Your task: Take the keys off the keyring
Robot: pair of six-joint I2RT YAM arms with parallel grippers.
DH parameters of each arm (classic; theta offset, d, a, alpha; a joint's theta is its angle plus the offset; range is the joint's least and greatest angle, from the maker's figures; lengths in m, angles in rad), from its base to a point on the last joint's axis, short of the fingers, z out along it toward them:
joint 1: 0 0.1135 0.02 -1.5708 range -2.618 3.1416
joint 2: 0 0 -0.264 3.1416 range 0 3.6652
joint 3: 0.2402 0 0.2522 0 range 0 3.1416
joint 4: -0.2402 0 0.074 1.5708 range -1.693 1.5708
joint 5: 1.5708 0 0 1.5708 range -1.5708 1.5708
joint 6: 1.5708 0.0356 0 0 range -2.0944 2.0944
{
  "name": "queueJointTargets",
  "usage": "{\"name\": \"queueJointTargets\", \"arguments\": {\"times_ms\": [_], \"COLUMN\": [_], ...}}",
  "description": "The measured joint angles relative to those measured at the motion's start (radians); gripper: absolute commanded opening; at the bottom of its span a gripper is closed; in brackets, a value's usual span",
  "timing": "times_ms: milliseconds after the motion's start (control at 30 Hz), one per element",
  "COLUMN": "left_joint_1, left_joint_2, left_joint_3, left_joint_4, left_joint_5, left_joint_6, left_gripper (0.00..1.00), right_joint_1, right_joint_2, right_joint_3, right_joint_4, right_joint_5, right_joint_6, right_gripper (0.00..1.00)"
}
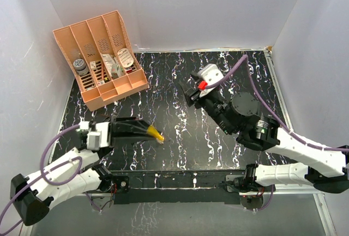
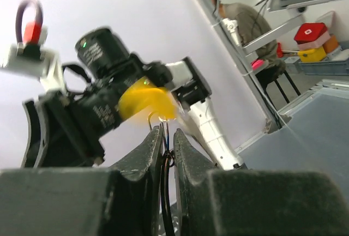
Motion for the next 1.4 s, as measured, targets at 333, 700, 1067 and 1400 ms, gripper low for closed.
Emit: {"name": "queueJointTargets", "arguments": {"times_ms": [333,700,1067,1400], "left_joint_1": [-0.008,-0.008,-0.008,-0.011], "left_joint_2": [-0.011,-0.005,-0.032,0.019], "left_joint_3": [0.024,0.037,0.078,0.095], "left_joint_4": [0.089,-0.151,-0.501,-0.582], "left_joint_5": [0.09,0.069,-0.191,-0.369], "left_joint_6": [-0.025,0.146,0.475,0.545], "left_gripper": [0.0,0.0,0.0,0.0], "right_joint_1": [-0.011,-0.011,-0.011,-0.018], "right_joint_2": [-0.018,-0.048,-0.15,-0.142], "right_joint_3": [0.001,0.031,-0.148,-0.183], "right_joint_4": [0.013,-0.062,-0.048,-0.027], "right_joint_5": [0.11,0.03,-0.146,-0.123], "right_joint_6": [0.003,0.077,0.14,0.1], "right_gripper": [0.57,0.57,0.57,0.56]}}
